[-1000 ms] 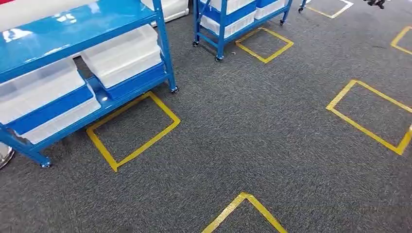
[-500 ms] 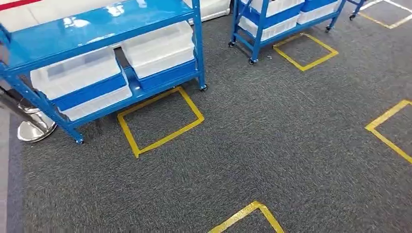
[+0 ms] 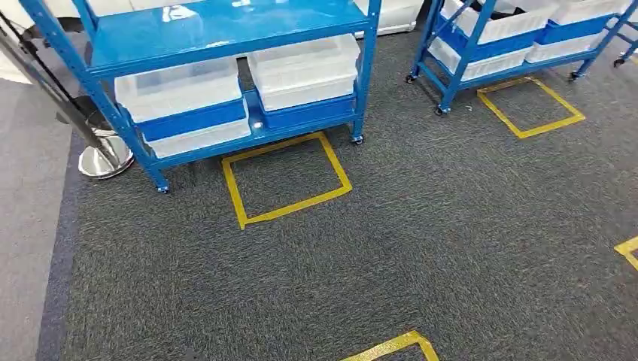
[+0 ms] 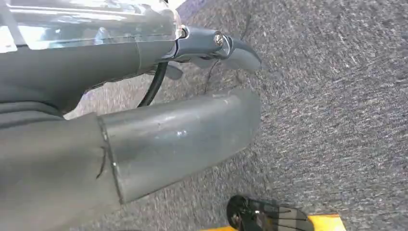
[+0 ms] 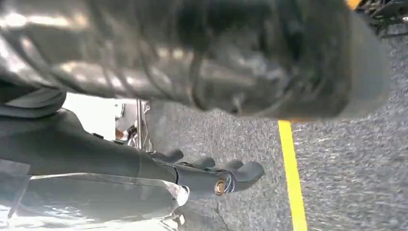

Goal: Take the parts from the cabinet and place them on the table.

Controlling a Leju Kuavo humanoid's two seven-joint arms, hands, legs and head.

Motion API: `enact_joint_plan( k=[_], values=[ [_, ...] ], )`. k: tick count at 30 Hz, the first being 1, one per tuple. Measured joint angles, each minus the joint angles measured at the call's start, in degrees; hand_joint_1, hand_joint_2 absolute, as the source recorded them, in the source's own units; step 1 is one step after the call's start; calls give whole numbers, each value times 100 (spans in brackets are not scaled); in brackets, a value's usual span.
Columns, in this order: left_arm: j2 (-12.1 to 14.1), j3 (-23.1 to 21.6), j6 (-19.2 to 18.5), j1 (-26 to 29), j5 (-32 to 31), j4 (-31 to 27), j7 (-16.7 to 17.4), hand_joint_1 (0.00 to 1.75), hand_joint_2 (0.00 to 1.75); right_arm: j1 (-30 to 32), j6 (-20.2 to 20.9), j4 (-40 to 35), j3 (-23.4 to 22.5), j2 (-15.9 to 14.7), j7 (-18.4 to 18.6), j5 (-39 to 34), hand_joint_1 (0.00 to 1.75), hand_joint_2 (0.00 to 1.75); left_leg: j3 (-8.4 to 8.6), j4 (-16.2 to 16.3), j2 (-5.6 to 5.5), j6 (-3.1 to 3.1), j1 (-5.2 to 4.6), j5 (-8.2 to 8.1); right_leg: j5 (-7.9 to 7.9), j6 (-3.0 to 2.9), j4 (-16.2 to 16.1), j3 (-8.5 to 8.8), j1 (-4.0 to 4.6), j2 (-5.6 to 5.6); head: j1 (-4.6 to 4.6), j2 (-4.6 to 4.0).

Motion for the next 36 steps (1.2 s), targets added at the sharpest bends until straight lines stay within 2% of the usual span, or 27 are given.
enact_joint_plan(
  k=[1, 2, 3, 4, 5, 6, 7, 8, 10, 11, 13, 14, 16, 17, 18, 20, 21, 22, 26, 27, 28, 29, 31, 32, 33, 35, 36],
  values=[
    [0, 0, 2, 4, 0, 0, 11, 0, 0, 1, 0, 0, -9, 0, 0, 0, 0, 0, 0, 7, -71, -2, 0, -2, -27, 15, 222, -125, -2, -1, 0, 0],
    [2, 2, 4, 15, 0, 0, 20, 0, 0, 0, 0, 0, -11, -2, 0, 0, 0, 0, 0, 24, -157, -12, 6, -8, 95, 35, 181, -133, -17, -3, 2, 0],
    [2, 2, 7, 19, 0, 0, 20, 0, 0, -1, 0, 0, -15, -2, 0, 0, 0, 0, -1, 47, -222, -27, 14, -18, 279, 49, -23, -58, -36, -1, 0, 0],
    [0, 2, 7, 22, 0, 0, 22, 0, 0, 1, 0, 0, -22, -2, -4, 2, 0, 0, 0, 88, -314, -54, 29, -36, 595, 57, -481, 159, -59, 10, 2, 0],
    [0, 2, 7, 19, -2, 0, 22, 0, 0, 2, 0, 0, -31, -4, -7, 2, 0, 0, -6, 162, -416, -100, 53, -76, 950, 73, -1152, 469, -94, 104, 0, 0],
    [2, 2, 7, 19, -2, 0, 22, 0, 0, 16, 0, 4, -46, -4, -7, 2, 0, 0, -44, 205, -477, -147, 67, -112, 839, 79, -1359, 582, -120, 435, 2, 0],
    [7, 4, 11, 6, -2, 0, 22, 0, 0, 30, 2, 11, -50, 2, -7, 2, 0, 0, -92, 260, -516, -183, 39, -127, 850, 72, -1401, 562, -79, 549, 20, 0],
    [7, 4, 20, 8, -4, 0, 22, 0, 0, 10, 2, 11, -50, 7, -24, 2, 0, 0, -115, 257, -544, -216, 38, -108, 877, 10, -1376, 539, -104, 426, 0, 0],
    [7, 4, 17, 27, -9, 0, 22, 0, 0, -23, 0, 9, -52, 7, -24, 4, 0, 0, -157, 221, -662, -278, 72, -75, 872, -60, -1374, 544, -51, 329, 4, 0],
    [11, 4, 17, 29, -7, 0, 24, 0, 0, -24, 2, 9, -52, 17, -24, 4, 0, 0, -171, 239, -716, -307, 73, -85, 894, -108, -1416, 555, -93, 239, 7, 0],
    [11, 4, 17, 35, -4, 0, 26, 0, 0, 5, -4, 9, -59, 22, -22, 7, 0, 0, -327, 610, -118, -334, 34, -323, 899, -187, -1451, 583, -81, 82, -29, 0],
    [11, 4, 17, 20, -7, 0, 24, 0, 0, 20, -4, 9, -61, 22, -24, 5, 0, 0, -530, 1011, 3, -352, 42, -540, 891, -199, -1451, 578, -63, -7, -26, 0],
    [9, 4, 17, 6, -9, 0, 24, 0, 0, 30, -4, 11, -61, 24, -22, 7, 0, 0, -975, 1904, 76, -369, 59, -907, 871, -227, -1448, 580, -33, -200, -24, 0],
    [9, 4, 17, 13, -9, 0, 24, 0, 0, 28, -4, 11, -61, 24, -22, 4, 0, 0, -1066, 2077, 80, -370, 59, -896, 862, -239, -1448, 588, -24, -283, -28, 0],
    [9, 4, 17, 26, -9, 0, 24, 0, 0, 25, -4, 11, -61, 24, -24, 7, 0, 0, -1006, 1953, 82, -354, 58, -747, 849, -237, -1448, 604, -16, -360, -26, 0],
    [11, 4, 17, 37, -18, 0, 17, 0, 0, 13, -4, 9, -61, 24, -24, 7, 0, 0, -531, 1041, 159, -280, 43, -238, 812, -229, -1450, 661, 2, -509, -28, 0],
    [11, 4, 17, 31, -20, 0, 15, 0, 0, 8, -4, 9, -61, 26, -31, 9, 0, 0, -267, 537, 354, -206, 6, -30, 793, -225, -1453, 695, 14, -568, -28, 0],
    [11, 4, 17, 13, -22, 0, 9, 0, 0, 13, -4, 9, -61, 35, -33, 9, 0, 0, -156, 315, 680, -148, -70, -132, 772, -200, -1459, 712, 33, -641, -22, 0],
    [13, 4, 17, 37, -33, 0, 0, 0, 0, -39, -13, 9, -61, 37, -57, 11, 0, 0, -194, 238, 415, -103, -97, -89, 760, -85, -1528, 796, 47, -859, -24, 0],
    [7, 4, 17, 51, -33, 0, 0, 0, 0, -41, -33, -7, -63, 37, -79, 9, 0, 0, -77, 95, 323, -58, 18, -20, 703, -36, -1512, 828, 49, -819, -28, 0],
    [7, 7, 19, 57, -33, 0, 0, 0, 0, -33, -65, -9, -68, 33, -98, 0, 0, 0, -46, 54, 264, -47, 5, -6, 595, -13, -1363, 793, 35, -430, 3, 0],
    [11, 9, 20, 35, -28, 0, 0, 0, 0, -10, -100, -9, -79, 33, -127, -7, 0, 0, -53, 52, 237, -6, 5, 16, 394, -19, -1027, 627, 23, -195, -5, 0],
    [-2, 9, 17, 5, -24, 0, 0, 0, 0, 1, -125, -7, -96, 35, -160, -9, 0, 0, -63, 53, 116, 9, 0, 7, 13, 0, -143, 160, 6, -25, -2, 0],
    [-4, 9, 17, 9, -22, 0, 0, 0, 0, 1, -138, -7, -101, 33, -177, -9, 0, 0, -54, 57, 63, 10, -2, -1, -31, 12, 148, -19, 7, -13, 0, 0],
    [-4, 9, 15, 17, -17, 0, 0, 0, 0, 0, -151, -7, -105, 33, -177, -13, 0, 0, -40, 67, 16, 0, -2, -11, 93, 22, 148, -72, 5, -14, -2, 0],
    [-4, 13, 2, 22, -18, 0, 28, 0, 0, -1, -155, -7, -122, 31, -175, -17, 0, 0, -11, 116, -62, -28, 12, -57, 655, 29, -559, 174, -14, -13, -2, 0],
    [-7, 13, -7, 18, -20, 0, 46, 0, 0, 0, -160, -7, -133, 28, -162, -17, 0, 175, 4, 162, -97, -48, 16, -96, 961, 30, -1089, 390, -30, -5, -2, 0]
  ],
)
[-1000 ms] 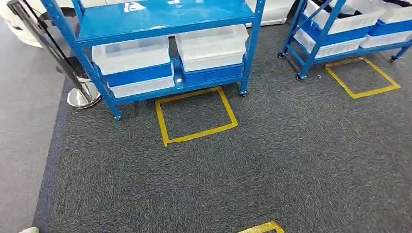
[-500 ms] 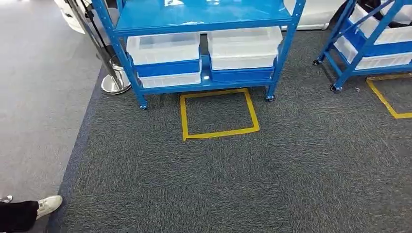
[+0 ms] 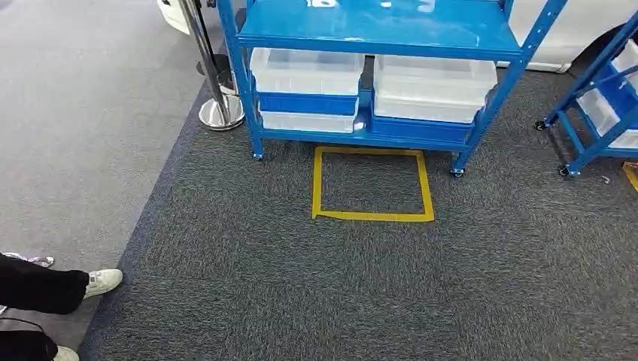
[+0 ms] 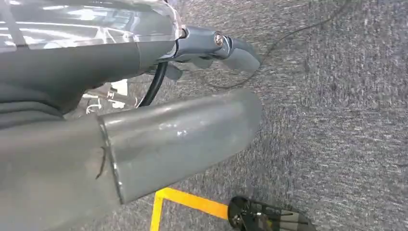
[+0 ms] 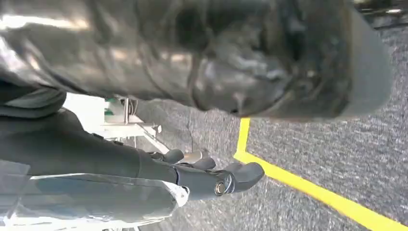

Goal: Take the parts from the cabinet and place them on the table.

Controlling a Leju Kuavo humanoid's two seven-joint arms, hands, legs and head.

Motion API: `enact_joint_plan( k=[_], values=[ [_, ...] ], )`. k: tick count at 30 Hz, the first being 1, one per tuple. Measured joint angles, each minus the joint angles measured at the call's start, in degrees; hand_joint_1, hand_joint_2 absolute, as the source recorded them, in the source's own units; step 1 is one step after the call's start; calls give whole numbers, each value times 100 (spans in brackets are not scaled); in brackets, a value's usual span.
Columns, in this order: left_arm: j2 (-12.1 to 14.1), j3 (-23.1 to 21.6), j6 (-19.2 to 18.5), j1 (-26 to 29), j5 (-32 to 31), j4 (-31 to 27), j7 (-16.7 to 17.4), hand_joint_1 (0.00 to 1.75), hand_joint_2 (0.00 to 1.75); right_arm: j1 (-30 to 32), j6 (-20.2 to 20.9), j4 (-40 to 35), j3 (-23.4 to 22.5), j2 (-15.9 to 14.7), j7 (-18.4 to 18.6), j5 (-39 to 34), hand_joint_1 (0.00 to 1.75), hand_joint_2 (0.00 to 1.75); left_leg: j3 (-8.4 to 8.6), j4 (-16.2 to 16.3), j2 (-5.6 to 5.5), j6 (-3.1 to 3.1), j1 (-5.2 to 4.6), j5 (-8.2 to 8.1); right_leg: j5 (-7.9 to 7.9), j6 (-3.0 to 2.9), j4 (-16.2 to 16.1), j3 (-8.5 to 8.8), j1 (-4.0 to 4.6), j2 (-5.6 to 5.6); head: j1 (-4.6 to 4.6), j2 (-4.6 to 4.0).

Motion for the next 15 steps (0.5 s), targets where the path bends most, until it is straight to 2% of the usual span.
enact_joint_plan(
  k=[1, 2, 3, 4, 5, 6, 7, 8, 12, 13, 14, 15],
  values=[
    [-2, 0, -9, 4, 0, 0, 22, 0, 0, 7, -7, 0, -9, 0, 35, 2, 0, 175, -29, 31, -12, -37, 2, -37, -2, -15, -264, 124, -7, 42, 0, 0],
    [-2, 4, -11, -8, 2, 0, 50, 0, 0, 4, -15, 4, -13, 0, 72, 9, 0, 175, -51, 106, -31, -83, -41, -75, -24, -45, -343, 109, 25, 69, 9, 0],
    [-2, 13, -17, -9, 4, 0, 81, 0, 0, -4, -33, 4, -13, 11, 87, 24, 0, 175, -51, 102, -32, -86, -47, -79, 0, -71, -350, 95, -6, 71, 0, 0],
    [-2, 22, -35, -3, 13, 0, 101, 0, 0, -5, -44, 4, -13, 26, 98, 31, 0, 175, -51, 90, -27, 21, -60, -70, 4, -68, -347, 103, 3, 70, 2, 0],
    [-2, 26, -37, -3, 22, 0, 118, 0, 0, -4, -50, 4, -15, 28, 109, 35, 0, 175, -41, 92, -27, 63, -59, -72, 3, -69, -353, 104, 9, 69, 2, 0],
    [-2, 28, -46, -3, 22, 0, 138, 0, 0, -3, -52, 4, -15, 28, 114, 37, 0, 175, -33, 78, -28, 56, -59, -64, -3, -83, -352, 106, 15, 68, 2, 0],
    [-2, 31, -55, -2, 22, 0, 153, 0, 175, 2, -57, 4, -15, 28, 116, 39, 0, 175, -24, 62, -28, 55, -59, -63, -8, -94, -351, 108, 20, 68, 2, 0],
    [-2, 31, -68, -2, 22, 0, 170, 0, 175, 1, -63, 4, -17, 28, 127, 39, 0, 175, -15, 49, -28, 52, -58, -62, -10, -117, -351, 111, 26, 68, 2, 0],
    [-4, 33, -109, -9, 22, 0, 230, 0, 175, -4, -83, 4, -17, 31, 131, 46, 0, 175, 8, 26, -24, 38, -56, -63, -28, -149, -346, 124, 34, 67, 2, 0],
    [-4, 35, -138, -8, 31, 0, 262, 0, 175, -5, -85, 4, -17, 31, 131, 55, 0, 0, 10, 21, -25, 27, -55, -64, -29, -151, -345, 124, 36, 65, 2, 0],
    [-4, 42, -164, -7, 42, 0, 284, 0, 175, -7, -90, 4, -17, 31, 131, 63, 0, 175, 10, 19, -25, 2, -53, -60, -30, -152, -344, 124, 37, 65, 2, 0],
    [-4, 50, -184, -6, 48, 0, 297, 0, 175, -10, -94, 4, -17, 31, 131, 63, 0, 175, 12, 14, -25, -44, -49, -66, -30, -152, -343, 123, 40, 65, 2, 0]
  ],
)
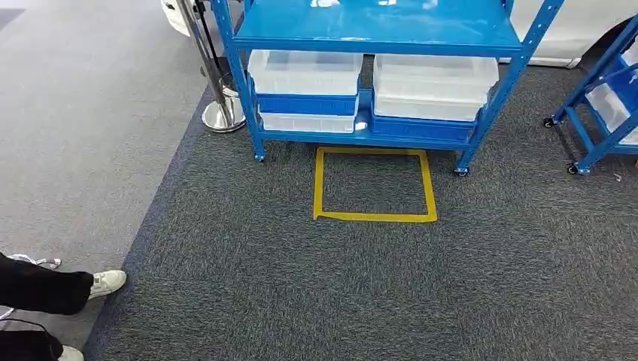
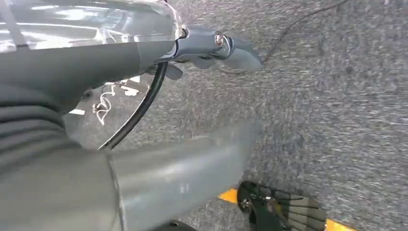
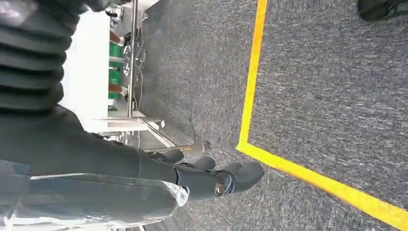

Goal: Take the parts from the cabinet and place them on the table.

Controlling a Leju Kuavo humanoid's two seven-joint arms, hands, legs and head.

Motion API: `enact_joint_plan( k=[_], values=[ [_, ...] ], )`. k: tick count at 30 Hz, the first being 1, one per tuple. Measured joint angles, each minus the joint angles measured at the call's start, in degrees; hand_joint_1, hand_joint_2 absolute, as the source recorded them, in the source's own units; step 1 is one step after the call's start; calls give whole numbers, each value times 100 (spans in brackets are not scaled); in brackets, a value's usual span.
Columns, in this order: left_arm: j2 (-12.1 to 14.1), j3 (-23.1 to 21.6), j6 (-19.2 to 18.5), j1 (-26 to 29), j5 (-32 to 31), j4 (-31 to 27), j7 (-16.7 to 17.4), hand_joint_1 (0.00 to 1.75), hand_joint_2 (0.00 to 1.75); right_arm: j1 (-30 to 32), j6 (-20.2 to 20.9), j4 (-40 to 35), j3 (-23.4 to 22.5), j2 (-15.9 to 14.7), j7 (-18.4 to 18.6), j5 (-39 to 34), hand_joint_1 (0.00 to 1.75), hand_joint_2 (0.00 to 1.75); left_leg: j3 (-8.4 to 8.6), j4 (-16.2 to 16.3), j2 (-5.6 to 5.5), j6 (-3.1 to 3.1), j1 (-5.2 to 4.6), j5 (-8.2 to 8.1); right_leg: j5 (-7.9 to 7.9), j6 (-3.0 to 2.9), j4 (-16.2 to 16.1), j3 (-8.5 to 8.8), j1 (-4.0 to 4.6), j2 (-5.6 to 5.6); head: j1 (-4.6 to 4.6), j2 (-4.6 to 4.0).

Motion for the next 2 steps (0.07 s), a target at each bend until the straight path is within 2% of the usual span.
enact_joint_plan(
  k=[2],
  values=[
    [0, 26, -26, 0, 13, 0, 9, 0, 175, 0, -4, -2, -2, 0, 9, 0, 0, 175, 1, -4, 0, -67, 7, -1, -4, -6, 2, 1, 3, 0, 0, 0]
  ],
)
